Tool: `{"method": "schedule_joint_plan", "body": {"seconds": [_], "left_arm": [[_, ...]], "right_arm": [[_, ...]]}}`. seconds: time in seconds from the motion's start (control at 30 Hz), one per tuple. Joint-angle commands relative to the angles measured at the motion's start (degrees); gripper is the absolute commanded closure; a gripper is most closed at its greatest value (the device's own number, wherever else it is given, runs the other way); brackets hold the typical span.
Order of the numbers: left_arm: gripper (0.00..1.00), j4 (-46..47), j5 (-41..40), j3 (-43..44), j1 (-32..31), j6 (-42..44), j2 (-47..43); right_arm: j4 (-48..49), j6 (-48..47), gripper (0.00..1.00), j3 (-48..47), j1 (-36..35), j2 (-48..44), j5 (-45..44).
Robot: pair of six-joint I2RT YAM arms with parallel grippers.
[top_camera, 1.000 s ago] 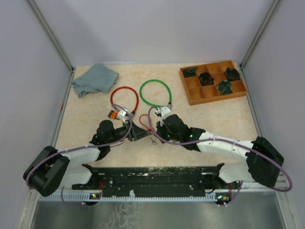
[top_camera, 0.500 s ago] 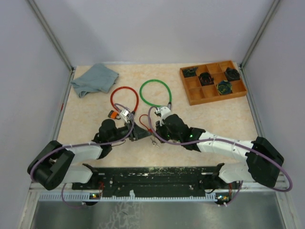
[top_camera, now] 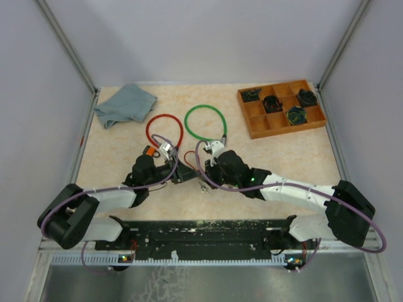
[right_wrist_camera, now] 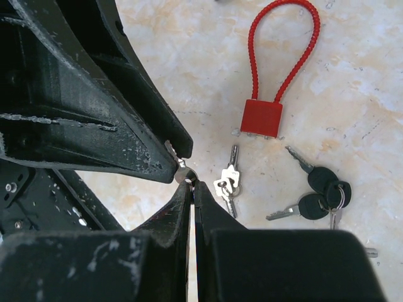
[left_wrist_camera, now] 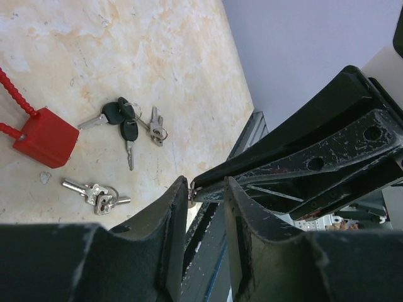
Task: Unlock with the key
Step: Pick up the key from the center of the board.
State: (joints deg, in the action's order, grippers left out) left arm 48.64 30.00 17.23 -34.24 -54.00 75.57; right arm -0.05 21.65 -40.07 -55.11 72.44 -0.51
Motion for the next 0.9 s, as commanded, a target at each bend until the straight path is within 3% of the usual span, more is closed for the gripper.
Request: {"method": "schedule_joint_plan", "body": {"seconds": [0.0, 0.2, 0.33, 0.37, 0.47, 0.53, 0.73, 0.87], "left_arm": [[0.66, 0.14, -0.29, 1.59, 0.23, 0.57, 0.37], [0.78, 0.01, -0.24, 0.98, 0.23, 0.16, 0.35], [0.99, -0.25, -0.87, 0.79, 0.23, -0.04, -0.74], [1.00, -0.86, -1.12, 0.85, 0.23, -0.05, -1.29], [1.00, -5.40, -2.43, 1.70, 0.22, 0.11, -3.58], [1.00, -10.76, -3.88, 3.00, 0.23, 0.60, -5.54], [1.00, -37.54, -10.90, 13.54, 0.09, 5.71, -9.20], [1.00, -41.61, -13.77, 16.14, -0.28, 6.84, -11.36]], "right_arm": [[3.39, -0.18, 1.00, 0.26, -0.53, -1.75, 0.80], [3.71, -0.20, 1.00, 0.48, -0.52, -2.26, 0.35], [4.20, -0.56, 1.00, 0.35, -0.54, -2.22, 0.86], [4.41, -0.74, 1.00, 0.39, -0.57, -2.33, 1.44], [5.55, -1.41, 0.99, 0.94, -0.61, -3.37, 2.28], [6.41, -2.68, 0.92, 1.58, -0.61, -4.49, 2.82], [7.46, -9.07, 0.77, 2.17, -0.63, -8.36, 2.30], [10.71, -14.70, 0.72, 4.00, -0.67, -11.37, 3.07]]}}
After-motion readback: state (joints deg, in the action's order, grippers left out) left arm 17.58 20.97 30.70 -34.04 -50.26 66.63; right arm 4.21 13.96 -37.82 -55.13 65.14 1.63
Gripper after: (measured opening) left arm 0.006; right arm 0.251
